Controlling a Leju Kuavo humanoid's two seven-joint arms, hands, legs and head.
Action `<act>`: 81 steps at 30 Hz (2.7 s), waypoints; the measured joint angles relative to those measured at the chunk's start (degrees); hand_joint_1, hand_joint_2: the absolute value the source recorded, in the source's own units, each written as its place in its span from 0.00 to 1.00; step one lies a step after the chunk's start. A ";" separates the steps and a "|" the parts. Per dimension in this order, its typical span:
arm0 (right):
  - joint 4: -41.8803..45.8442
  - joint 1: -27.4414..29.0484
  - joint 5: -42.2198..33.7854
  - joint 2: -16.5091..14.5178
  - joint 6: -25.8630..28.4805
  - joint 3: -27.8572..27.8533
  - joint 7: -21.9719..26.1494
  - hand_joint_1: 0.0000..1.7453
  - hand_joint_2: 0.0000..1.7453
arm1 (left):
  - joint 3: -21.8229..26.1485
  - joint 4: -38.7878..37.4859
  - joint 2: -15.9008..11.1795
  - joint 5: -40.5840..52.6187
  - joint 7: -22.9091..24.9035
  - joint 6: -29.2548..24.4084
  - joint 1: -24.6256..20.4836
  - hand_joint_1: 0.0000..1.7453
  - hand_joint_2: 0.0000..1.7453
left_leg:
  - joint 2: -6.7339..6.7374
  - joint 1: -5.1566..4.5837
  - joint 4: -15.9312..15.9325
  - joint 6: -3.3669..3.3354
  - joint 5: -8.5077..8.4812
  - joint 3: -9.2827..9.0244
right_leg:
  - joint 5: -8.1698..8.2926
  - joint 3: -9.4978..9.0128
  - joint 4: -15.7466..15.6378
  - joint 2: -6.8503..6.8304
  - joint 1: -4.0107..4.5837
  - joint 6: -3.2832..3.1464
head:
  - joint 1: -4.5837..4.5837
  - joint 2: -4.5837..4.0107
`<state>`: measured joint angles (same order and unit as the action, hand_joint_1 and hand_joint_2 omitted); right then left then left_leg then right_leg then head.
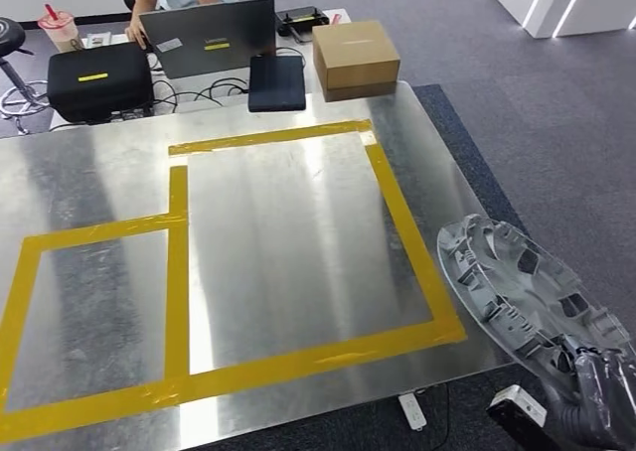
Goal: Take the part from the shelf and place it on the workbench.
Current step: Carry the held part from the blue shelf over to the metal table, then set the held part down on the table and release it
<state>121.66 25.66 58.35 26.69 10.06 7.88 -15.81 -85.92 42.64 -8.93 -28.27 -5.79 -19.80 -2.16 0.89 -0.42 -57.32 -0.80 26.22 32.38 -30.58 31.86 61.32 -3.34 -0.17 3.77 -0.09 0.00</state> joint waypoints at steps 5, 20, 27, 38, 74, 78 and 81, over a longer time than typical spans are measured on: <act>-0.86 -1.25 1.86 1.90 -1.67 3.79 -1.29 1.00 1.00 | -0.75 -1.14 0.72 0.01 -0.01 0.39 -0.40 0.00 1.00 | -3.19 0.34 0.04 -0.34 0.05 -0.27 | -4.00 7.88 13.69 3.17 -0.47 0.85 | 0.38 0.00; -4.87 -6.91 2.77 5.45 -4.75 13.72 -2.57 1.00 1.00 | -2.03 -4.89 2.46 0.70 -1.15 1.79 -2.12 0.00 1.00 | -1.68 0.45 -15.79 2.99 6.56 7.58 | 3.11 0.24 -2.68 1.96 -1.03 -1.94 | -0.38 0.00; -6.51 -8.52 2.84 6.58 -5.06 16.37 -2.78 1.00 1.00 | -2.14 -6.56 3.13 1.20 -1.25 2.51 -2.13 0.00 1.00 | 3.70 -0.81 -0.34 0.76 -0.18 0.80 | 2.23 -0.54 -2.58 -2.68 0.25 -1.17 | -0.32 0.00; -9.50 -11.87 3.01 7.36 -5.53 21.67 -0.12 1.00 1.00 | -2.07 -8.45 4.39 2.52 -1.42 3.24 -2.20 0.00 1.00 | -4.91 0.64 0.50 -0.08 0.13 -0.48 | 3.03 6.77 5.79 4.60 -0.98 0.91 | 0.16 0.00; -12.77 -8.53 -3.40 7.51 1.67 19.69 -4.56 1.00 1.00 | -1.38 -9.45 4.57 -0.04 -0.36 2.53 -1.87 0.00 1.00 | -1.51 0.61 0.15 1.26 -0.10 -0.06 | 4.15 -0.10 -4.05 2.49 -0.47 -0.75 | -0.14 0.00; -13.58 -9.90 -3.51 7.51 2.01 21.31 0.47 1.00 1.00 | -1.21 -9.57 4.50 -0.57 -0.64 2.52 -1.75 0.00 1.00 | -1.26 0.70 0.17 1.27 -0.14 -0.15 | 4.19 -0.02 -3.98 2.79 -0.40 -0.67 | -0.16 0.00; -13.91 -11.64 -4.01 7.51 0.84 23.50 2.91 1.00 1.00 | -1.18 -10.04 4.61 -0.44 -1.18 2.90 -1.76 0.00 1.00 | -1.18 0.77 0.18 1.31 -0.19 -0.21 | 4.20 0.01 -3.87 2.90 -0.34 -0.67 | -0.16 0.00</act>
<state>107.75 14.02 54.34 34.21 10.91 31.38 -12.91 -87.11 32.59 -4.32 -28.71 -6.97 -16.90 -3.93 -0.29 0.35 -57.14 0.51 26.03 32.17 -26.38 31.87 57.45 -0.44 -0.51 3.10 -0.25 0.00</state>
